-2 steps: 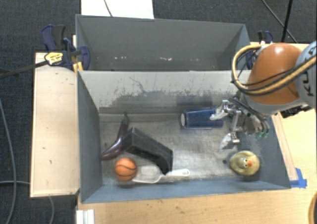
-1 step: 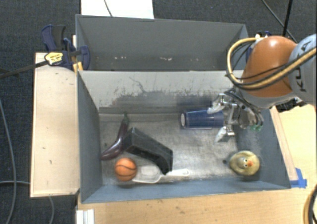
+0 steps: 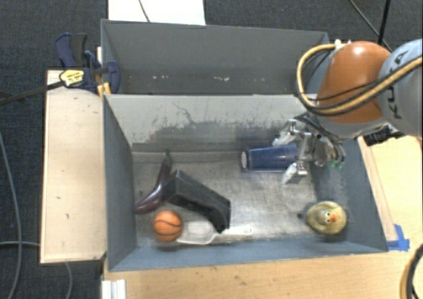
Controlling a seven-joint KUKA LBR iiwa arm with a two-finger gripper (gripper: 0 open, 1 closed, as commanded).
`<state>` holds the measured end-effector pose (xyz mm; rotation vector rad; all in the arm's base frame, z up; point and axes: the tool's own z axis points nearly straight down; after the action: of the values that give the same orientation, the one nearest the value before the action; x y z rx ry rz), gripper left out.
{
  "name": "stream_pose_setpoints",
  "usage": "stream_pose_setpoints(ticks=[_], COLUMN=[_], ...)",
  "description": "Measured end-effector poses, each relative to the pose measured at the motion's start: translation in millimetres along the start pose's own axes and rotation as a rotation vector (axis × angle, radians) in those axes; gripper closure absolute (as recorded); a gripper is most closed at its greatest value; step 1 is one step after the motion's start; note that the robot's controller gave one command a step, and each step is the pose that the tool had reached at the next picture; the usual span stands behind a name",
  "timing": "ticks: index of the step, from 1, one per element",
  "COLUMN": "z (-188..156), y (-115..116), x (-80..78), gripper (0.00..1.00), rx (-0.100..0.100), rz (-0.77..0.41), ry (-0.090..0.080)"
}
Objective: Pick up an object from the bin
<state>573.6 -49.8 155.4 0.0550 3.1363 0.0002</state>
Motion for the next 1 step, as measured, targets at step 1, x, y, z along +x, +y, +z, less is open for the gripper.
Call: stream_pose_setpoints(ticks=[1], z=[65.9], y=[13.0], x=[-21.8], gripper=[1.00], rx=[0.002], rz=[-0.098], ry=[-0.004])
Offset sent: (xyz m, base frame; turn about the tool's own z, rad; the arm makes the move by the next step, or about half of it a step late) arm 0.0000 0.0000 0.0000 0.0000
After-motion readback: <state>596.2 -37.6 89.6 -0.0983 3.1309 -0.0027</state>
